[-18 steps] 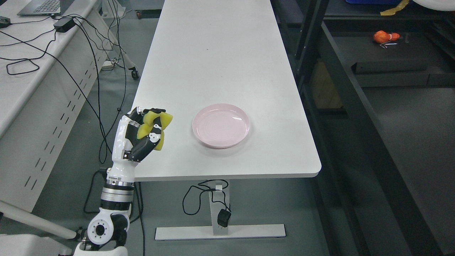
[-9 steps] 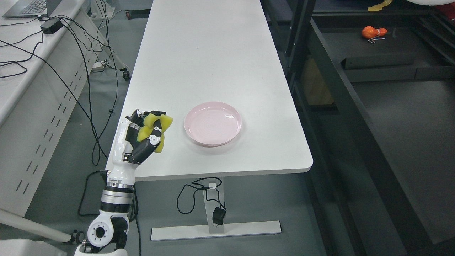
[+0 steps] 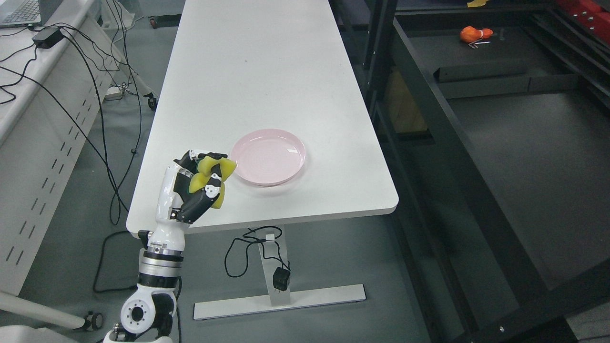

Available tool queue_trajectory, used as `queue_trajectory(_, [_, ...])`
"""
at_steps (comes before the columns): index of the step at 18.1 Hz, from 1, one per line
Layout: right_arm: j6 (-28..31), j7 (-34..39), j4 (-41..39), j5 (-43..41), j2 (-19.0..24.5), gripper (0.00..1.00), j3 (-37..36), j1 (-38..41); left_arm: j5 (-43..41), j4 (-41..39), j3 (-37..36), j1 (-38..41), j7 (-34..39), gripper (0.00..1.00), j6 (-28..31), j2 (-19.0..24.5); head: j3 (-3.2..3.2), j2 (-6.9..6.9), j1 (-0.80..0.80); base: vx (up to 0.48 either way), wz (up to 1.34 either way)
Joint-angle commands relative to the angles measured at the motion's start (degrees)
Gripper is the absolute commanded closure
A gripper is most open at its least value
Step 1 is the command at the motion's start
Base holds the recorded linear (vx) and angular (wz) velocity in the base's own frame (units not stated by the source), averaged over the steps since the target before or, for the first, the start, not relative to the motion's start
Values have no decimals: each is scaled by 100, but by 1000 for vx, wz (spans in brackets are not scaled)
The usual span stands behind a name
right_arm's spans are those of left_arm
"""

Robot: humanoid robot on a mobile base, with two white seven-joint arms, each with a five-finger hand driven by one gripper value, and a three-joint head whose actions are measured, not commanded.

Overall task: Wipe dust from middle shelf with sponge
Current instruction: 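Hold the sponge in the left hand while turning toward the shelf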

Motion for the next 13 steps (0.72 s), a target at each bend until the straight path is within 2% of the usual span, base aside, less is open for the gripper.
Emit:
queue_trajectory(1, [1,4,-100,0,-100,0,-1,-6,-7,6,-174,45,10,99,12,100,0,0,0,-95,-186])
queue_trajectory(13, [1,4,-100,0,-100,0,-1,-6,-15,-29,-376,89,10,99,47,100,0,0,0,-163,-161])
